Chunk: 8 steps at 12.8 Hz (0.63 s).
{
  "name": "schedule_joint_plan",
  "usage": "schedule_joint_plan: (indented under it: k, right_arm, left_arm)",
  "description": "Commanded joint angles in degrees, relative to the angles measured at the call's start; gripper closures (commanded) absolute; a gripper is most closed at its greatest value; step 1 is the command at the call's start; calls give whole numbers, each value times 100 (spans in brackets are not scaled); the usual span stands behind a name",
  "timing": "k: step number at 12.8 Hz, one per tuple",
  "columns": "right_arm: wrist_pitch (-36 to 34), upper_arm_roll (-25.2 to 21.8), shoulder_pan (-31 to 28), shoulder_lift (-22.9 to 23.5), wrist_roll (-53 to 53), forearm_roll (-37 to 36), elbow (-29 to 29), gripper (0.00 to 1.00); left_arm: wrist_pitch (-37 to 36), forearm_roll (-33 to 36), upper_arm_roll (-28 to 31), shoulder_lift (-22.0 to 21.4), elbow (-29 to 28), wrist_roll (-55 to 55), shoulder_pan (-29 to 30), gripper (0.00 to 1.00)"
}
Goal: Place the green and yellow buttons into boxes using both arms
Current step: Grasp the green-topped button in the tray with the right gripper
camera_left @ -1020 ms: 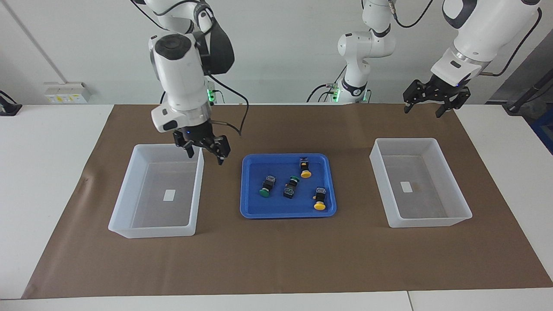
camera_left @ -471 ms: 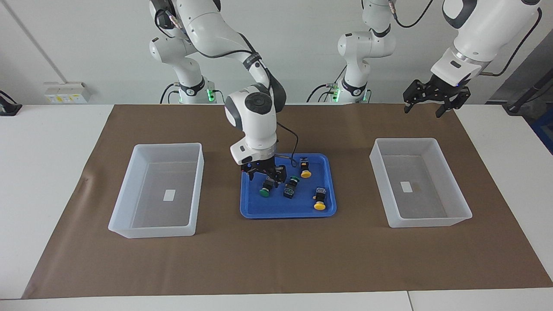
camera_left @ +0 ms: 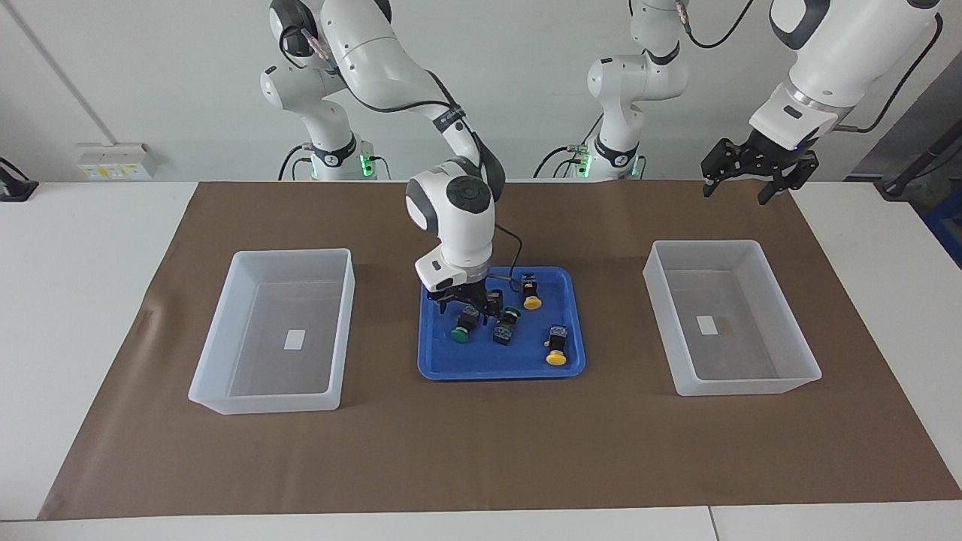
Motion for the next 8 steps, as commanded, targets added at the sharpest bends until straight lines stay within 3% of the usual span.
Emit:
schedule_joint_plan:
  k: [1,4,5,6,7,8]
  right_arm:
    - [229,42,-33,-222,21,-129,-349,0]
    - [414,50,-24,-204,56,-103,-411,0]
    - [431,42,-24,-213,4,-103,-455,18]
    - [423,50,-24,-222,-23,-103,-490,45]
    - [405,42,-33,-222,-15,-103,-481,78]
    - [361,50,-24,-222,46,-103,-481,100]
  left_arm:
    - [-21,136,-48,-141,-145,43,46,0]
    - [-12,136,-40,-141,-154,43,46,0]
    - [-21,136,-40,-141,-154,43,46,0]
    - [-21,136,-48,-141,-154,43,46,0]
    - [-12,136,-40,-141,-154,43,46,0]
    - [-12,136,-48,-141,-154,43,46,0]
